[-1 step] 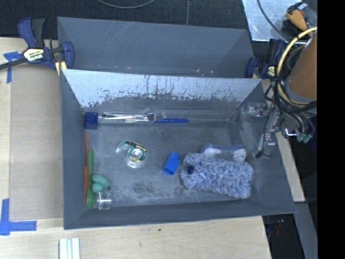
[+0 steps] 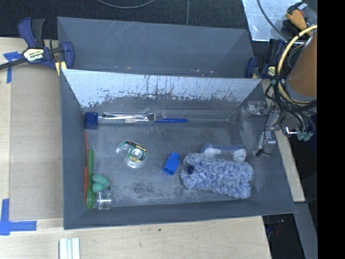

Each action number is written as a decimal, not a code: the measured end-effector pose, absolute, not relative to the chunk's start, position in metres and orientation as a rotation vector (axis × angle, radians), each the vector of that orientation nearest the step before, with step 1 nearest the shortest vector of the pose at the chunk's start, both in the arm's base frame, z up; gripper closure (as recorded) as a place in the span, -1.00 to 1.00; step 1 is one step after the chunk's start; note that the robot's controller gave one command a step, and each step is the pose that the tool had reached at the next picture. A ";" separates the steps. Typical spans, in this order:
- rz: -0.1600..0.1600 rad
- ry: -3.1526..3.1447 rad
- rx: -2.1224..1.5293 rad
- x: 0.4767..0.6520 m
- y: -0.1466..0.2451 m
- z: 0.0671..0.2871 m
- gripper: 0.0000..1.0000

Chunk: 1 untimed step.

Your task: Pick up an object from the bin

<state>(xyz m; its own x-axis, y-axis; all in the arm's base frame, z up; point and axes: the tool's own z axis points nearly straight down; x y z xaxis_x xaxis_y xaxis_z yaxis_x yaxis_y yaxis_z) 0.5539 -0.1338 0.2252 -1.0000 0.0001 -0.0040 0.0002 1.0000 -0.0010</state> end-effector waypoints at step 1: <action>-0.005 3.123 -0.255 0.508 -0.152 0.099 -1.00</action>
Offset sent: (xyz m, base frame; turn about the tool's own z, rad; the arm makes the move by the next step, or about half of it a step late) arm -0.0623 -0.0002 -0.0707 -0.3173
